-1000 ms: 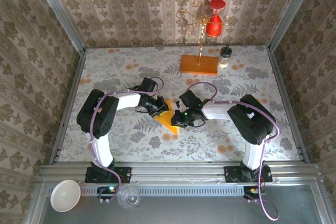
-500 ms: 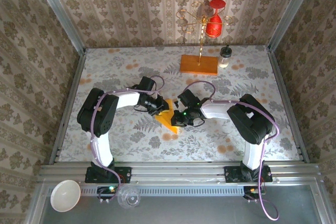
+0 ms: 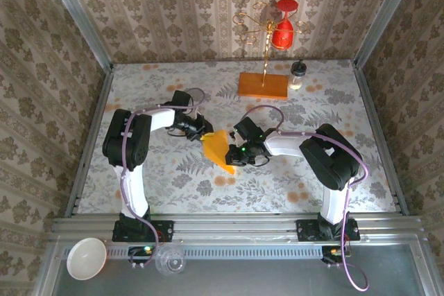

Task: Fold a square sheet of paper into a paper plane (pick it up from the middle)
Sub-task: Fourth fold the wing at the center of the table, then turn over the paper at the center of the table.

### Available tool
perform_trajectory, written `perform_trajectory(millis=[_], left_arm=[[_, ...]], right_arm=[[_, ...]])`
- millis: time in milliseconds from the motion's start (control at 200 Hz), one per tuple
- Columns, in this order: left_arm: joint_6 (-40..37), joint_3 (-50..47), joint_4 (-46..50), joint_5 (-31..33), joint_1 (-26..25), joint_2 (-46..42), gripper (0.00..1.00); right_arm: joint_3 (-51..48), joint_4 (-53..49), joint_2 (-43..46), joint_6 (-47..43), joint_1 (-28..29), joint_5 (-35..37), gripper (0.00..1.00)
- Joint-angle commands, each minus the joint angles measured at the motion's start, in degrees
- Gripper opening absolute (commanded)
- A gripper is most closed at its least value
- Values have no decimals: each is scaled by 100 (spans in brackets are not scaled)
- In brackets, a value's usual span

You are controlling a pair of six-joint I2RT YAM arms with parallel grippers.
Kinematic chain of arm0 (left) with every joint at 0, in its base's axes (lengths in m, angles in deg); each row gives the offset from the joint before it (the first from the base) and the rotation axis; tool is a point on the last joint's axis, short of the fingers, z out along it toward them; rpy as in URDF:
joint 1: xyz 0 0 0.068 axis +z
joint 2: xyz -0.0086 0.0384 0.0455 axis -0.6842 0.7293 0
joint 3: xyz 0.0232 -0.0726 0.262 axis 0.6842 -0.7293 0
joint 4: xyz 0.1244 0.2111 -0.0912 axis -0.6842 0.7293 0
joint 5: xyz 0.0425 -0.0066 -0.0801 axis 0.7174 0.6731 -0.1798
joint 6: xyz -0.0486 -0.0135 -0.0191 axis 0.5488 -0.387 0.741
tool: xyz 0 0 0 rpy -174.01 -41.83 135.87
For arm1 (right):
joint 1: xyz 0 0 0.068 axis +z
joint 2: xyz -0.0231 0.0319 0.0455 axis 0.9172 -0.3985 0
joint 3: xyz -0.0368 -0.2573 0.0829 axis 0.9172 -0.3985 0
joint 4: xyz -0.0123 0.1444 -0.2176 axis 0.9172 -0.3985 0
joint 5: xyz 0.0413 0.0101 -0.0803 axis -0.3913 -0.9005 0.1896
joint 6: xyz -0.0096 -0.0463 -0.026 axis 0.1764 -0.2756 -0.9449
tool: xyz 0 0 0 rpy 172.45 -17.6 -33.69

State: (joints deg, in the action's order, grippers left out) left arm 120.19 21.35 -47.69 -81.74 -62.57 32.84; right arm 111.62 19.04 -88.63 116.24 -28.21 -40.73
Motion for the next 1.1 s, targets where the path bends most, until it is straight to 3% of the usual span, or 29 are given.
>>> perform_trajectory(millis=[0, 340, 445, 535, 625, 845, 1095], left_arm=[[-387, 280, -47, 796, 383, 267, 20], [-542, 686, 287, 784, 711, 51, 21], [-303, 408, 110, 790, 633, -495, 22], [17, -62, -112, 1004, 548, -1091, 29], [375, -687, -446, 1151, 435, -1688, 36], [1181, -1912, -1121, 1378, -91, -2595, 53], [1832, -2568, -1744, 1463, -620, -2682, 57]], right_arm=[[-413, -1200, -414, -58, 10, 867, 9], [-278, -489, -116, 202, -56, 279, 13], [-163, 126, 368, 452, -168, -29, 23], [-152, 493, 863, 537, -346, 11, 36], [-220, 652, 1137, 426, -566, 152, 41], [-92, 354, 837, -339, -959, 11, 40], [486, 9, 231, -1128, -939, -643, 40]])
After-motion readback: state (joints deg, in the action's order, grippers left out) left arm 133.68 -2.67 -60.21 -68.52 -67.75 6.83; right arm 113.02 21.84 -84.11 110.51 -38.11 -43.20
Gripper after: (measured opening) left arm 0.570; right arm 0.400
